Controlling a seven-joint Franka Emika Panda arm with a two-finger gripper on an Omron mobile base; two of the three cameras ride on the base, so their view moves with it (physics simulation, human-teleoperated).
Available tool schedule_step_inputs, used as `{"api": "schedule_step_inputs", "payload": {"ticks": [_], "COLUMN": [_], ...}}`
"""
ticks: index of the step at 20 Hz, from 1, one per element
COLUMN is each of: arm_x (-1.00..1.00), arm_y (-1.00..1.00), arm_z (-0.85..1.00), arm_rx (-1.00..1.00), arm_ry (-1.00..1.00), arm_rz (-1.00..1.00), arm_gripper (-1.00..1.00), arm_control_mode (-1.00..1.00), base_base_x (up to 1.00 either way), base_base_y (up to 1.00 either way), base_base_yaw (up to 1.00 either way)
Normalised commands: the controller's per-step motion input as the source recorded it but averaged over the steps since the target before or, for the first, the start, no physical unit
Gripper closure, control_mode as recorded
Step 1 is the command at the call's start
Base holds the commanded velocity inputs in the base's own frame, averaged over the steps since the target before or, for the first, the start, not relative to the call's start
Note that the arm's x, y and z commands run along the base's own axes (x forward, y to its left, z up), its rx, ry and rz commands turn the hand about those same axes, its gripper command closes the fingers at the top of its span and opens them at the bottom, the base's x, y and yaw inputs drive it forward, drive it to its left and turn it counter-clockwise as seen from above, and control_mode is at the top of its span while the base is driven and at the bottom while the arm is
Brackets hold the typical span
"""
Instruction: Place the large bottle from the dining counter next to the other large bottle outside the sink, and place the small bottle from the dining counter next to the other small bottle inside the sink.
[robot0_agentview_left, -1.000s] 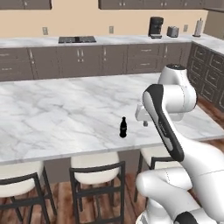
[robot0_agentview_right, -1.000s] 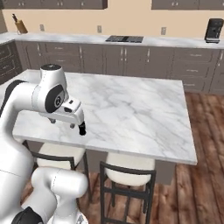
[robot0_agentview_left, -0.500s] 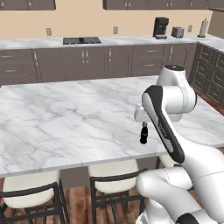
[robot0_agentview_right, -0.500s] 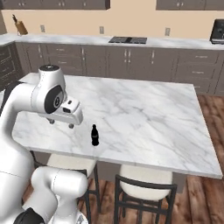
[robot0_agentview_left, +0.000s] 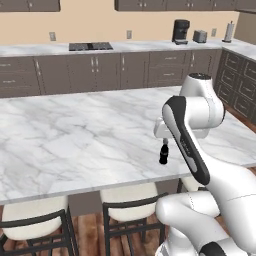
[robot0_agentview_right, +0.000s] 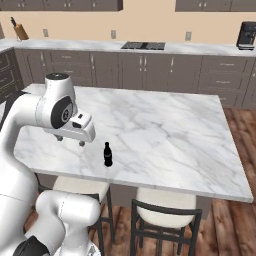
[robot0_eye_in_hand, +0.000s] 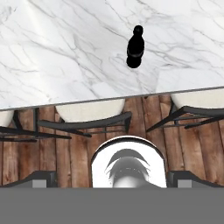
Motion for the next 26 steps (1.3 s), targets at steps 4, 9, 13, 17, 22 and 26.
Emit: {"api": "schedule_step_inputs", "payload": {"ticks": [4,9,13,17,22,26], "arm_x": [0.0,0.0,0.0,0.0,0.0,0.0], "arm_y": [0.0,0.0,0.0,0.0,0.0,0.08], "arm_z": [0.0,0.0,0.0,0.0,0.0,0.01], "arm_rx": [0.0,0.0,0.0,0.0,0.0,-0.04], "arm_ry": [0.0,0.0,0.0,0.0,0.0,-0.04], "arm_rz": [0.0,0.0,0.0,0.0,0.0,0.0], "arm_gripper": [-1.0,-1.0,-1.0,-1.0,-1.0,-1.0], "arm_control_mode": [1.0,1.0,1.0,1.0,-1.0,-1.0], "base_base_x": [0.04,0.0,0.0,0.0,0.0,0.0], "base_base_y": [-0.09,0.0,0.0,0.0,0.0,0.0], "base_base_yaw": [0.0,0.0,0.0,0.0,0.0,0.0]}}
